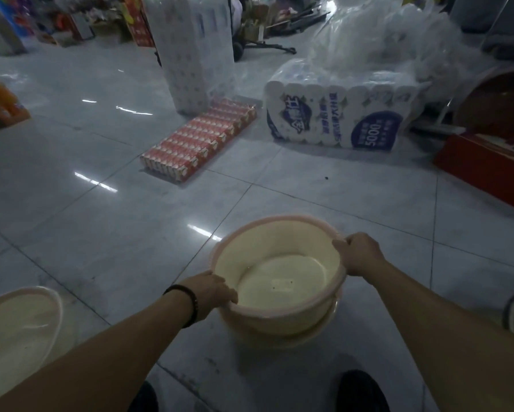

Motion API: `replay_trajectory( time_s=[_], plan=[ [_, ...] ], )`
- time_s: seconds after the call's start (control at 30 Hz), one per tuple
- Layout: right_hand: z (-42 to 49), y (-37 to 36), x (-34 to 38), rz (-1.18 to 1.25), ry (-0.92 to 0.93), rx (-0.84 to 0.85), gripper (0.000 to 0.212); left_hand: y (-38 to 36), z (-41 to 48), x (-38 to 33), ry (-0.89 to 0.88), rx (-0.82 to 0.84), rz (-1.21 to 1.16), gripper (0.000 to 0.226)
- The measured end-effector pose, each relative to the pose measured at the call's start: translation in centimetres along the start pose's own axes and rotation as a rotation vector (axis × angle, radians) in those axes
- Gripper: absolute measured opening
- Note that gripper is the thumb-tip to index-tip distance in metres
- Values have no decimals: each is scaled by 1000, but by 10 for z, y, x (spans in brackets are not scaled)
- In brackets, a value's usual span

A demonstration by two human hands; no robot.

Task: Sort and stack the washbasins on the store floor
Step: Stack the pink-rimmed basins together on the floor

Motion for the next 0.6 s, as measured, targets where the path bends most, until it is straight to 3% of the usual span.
replay_trajectory(
  time_s=[0.3,0.5,0.6],
  plan=[
    [-10,-37,-21,-140,-80,155,32,-12,23,-11,95,235,-89,55],
    [-6,-49,-29,-100,-149,206,48,-32,34,-11,49,258,-172,56],
    [-6,-58,-32,-121,-194,207,67,-39,40,-7,39,244,-185,57]
  ],
)
Point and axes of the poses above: each hand's wrist, its own z-axis towards the middle knuckle, its own y-axis out of the back of the hand, x = y × z, the point moved 1 cm from there along z, towards the middle knuckle, and after that the axes turned 15 degrees about y, right-handed, at the moved point
